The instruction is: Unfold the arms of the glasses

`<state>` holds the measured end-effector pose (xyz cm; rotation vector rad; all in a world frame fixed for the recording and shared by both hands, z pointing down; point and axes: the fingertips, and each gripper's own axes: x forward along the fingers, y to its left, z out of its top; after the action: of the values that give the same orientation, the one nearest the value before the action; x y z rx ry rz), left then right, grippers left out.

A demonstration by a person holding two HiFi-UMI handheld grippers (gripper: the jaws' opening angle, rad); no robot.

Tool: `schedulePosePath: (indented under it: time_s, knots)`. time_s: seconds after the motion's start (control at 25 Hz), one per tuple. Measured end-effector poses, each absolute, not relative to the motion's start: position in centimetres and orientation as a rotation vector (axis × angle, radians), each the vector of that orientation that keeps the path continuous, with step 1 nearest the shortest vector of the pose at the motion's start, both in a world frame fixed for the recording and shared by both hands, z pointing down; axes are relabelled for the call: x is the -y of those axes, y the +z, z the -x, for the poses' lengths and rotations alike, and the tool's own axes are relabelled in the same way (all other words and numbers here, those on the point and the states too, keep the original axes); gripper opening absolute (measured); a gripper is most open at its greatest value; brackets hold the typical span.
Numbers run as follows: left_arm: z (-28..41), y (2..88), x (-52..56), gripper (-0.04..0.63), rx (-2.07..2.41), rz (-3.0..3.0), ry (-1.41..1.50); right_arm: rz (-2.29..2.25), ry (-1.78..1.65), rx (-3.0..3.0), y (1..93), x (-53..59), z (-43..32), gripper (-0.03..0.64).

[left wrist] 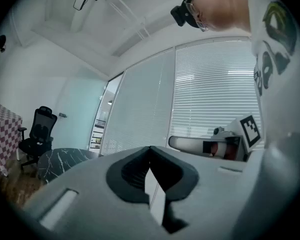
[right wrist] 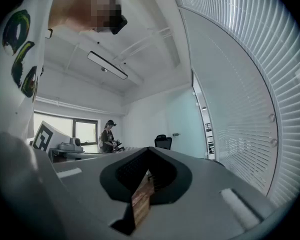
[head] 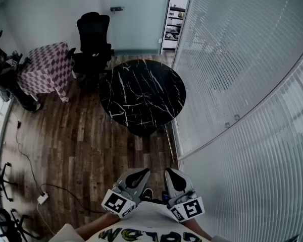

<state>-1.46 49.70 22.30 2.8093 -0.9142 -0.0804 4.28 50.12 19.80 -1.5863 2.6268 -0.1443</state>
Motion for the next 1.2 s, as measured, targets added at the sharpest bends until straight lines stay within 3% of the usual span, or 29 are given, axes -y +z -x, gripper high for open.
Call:
schedulePosePath:
  time_s: [1.2]
  knots:
    - [-5.8,23.9,-50.1,0.003,0.937,-2.766,-0.043,1.536,-0.238,-2.624,21.8,-50.6,-11.2,0.000]
